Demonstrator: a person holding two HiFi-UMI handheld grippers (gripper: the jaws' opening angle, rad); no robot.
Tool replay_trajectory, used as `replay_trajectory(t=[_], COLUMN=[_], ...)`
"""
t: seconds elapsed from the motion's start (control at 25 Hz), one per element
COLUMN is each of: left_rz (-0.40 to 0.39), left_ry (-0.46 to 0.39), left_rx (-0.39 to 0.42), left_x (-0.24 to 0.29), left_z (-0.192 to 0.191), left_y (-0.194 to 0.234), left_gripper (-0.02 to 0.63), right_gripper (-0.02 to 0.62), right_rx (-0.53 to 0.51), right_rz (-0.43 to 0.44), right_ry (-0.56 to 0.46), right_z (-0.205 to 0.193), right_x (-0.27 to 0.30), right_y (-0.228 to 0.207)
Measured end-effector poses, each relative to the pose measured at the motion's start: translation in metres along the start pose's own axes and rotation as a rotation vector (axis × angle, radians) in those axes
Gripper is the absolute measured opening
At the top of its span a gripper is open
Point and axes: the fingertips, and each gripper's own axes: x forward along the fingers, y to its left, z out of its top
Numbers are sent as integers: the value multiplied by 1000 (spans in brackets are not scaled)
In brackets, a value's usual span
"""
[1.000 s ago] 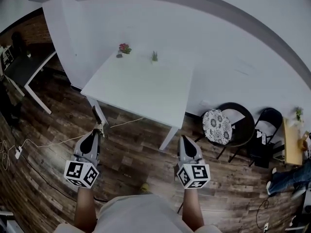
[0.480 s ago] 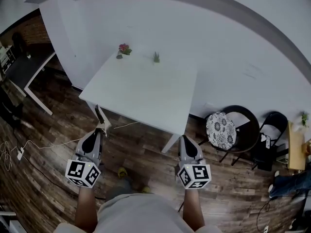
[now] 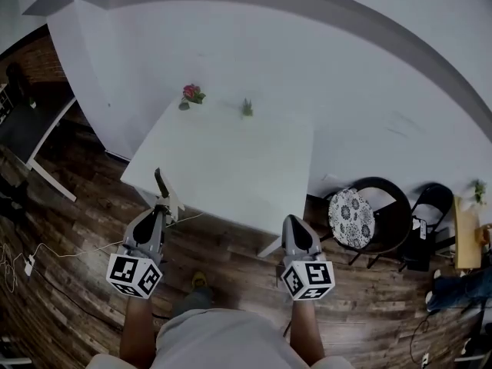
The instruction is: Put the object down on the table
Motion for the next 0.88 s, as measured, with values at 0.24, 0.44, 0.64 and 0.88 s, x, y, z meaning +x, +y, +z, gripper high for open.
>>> replay_trajectory(t=[0.24,0.44,0.64,0.88], left_rz=[-53,-98,-138,-175], left_ry=[10,14,26,36], left_rx=[-11,-30,-42,-51], left_x=[43,71,94,118], left_z=[8,9,7,5], left_y=[55,97,118,125], left_gripper=[11,11,11,11], right_gripper=[3,3,3,3], right_rx=[-8,-19,-11,-9], right_rz=[-57,-105,-158,-196], right_ry=[-2,-8,-6,-5], right_z=[8,12,11,13], right_x=[55,90,107,120], right_y=[24,42,45,40])
